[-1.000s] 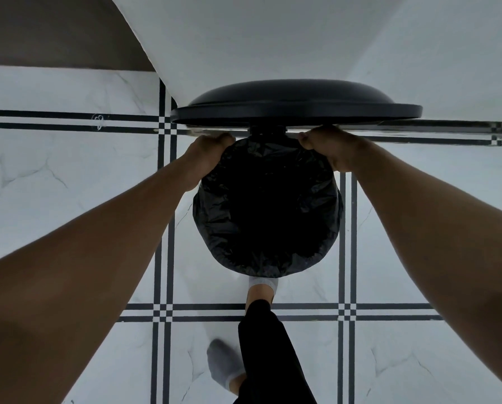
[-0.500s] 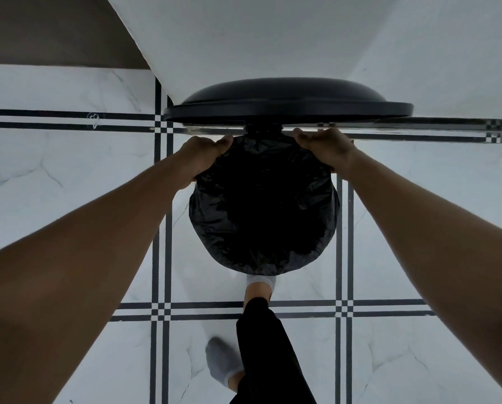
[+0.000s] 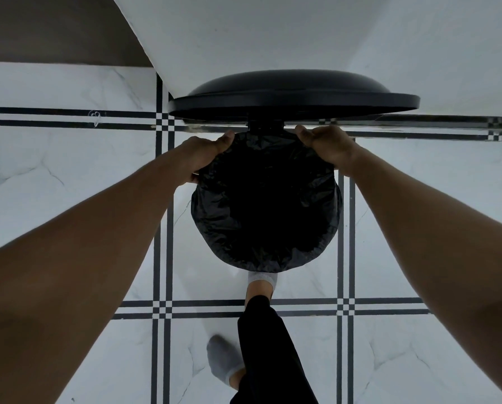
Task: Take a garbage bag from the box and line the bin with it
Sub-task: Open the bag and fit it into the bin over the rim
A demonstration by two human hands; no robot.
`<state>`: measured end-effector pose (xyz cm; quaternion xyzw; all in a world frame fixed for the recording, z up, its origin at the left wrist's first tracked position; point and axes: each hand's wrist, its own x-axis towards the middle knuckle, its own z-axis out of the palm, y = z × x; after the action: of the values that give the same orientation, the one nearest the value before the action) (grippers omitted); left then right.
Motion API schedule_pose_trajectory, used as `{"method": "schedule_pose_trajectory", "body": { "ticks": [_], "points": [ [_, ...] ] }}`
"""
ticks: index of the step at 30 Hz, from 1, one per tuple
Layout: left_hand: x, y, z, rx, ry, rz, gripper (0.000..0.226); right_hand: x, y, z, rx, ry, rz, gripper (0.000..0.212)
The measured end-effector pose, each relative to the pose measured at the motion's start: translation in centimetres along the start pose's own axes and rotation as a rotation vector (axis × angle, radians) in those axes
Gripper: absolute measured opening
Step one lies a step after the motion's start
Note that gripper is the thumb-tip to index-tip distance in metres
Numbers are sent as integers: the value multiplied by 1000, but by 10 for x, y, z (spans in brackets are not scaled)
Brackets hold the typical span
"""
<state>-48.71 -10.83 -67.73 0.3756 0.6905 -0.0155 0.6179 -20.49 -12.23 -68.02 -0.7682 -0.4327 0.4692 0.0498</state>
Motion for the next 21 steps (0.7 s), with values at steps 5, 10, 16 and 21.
{"method": "schedule_pose_trajectory", "body": {
  "ticks": [5, 10, 16, 21],
  "points": [
    [2, 3, 7, 68, 66, 28, 80, 0, 5, 5, -13, 52, 5, 55],
    [3, 2, 10, 114, 66, 23, 84, -4, 5, 5, -2, 53, 23, 73],
    [8, -2, 11, 92, 97, 15, 85, -2, 5, 3, 90, -12, 71, 88],
    [3, 7, 13, 465, 219, 179, 75, -2, 2, 6, 96, 16, -103, 22]
  ]
}}
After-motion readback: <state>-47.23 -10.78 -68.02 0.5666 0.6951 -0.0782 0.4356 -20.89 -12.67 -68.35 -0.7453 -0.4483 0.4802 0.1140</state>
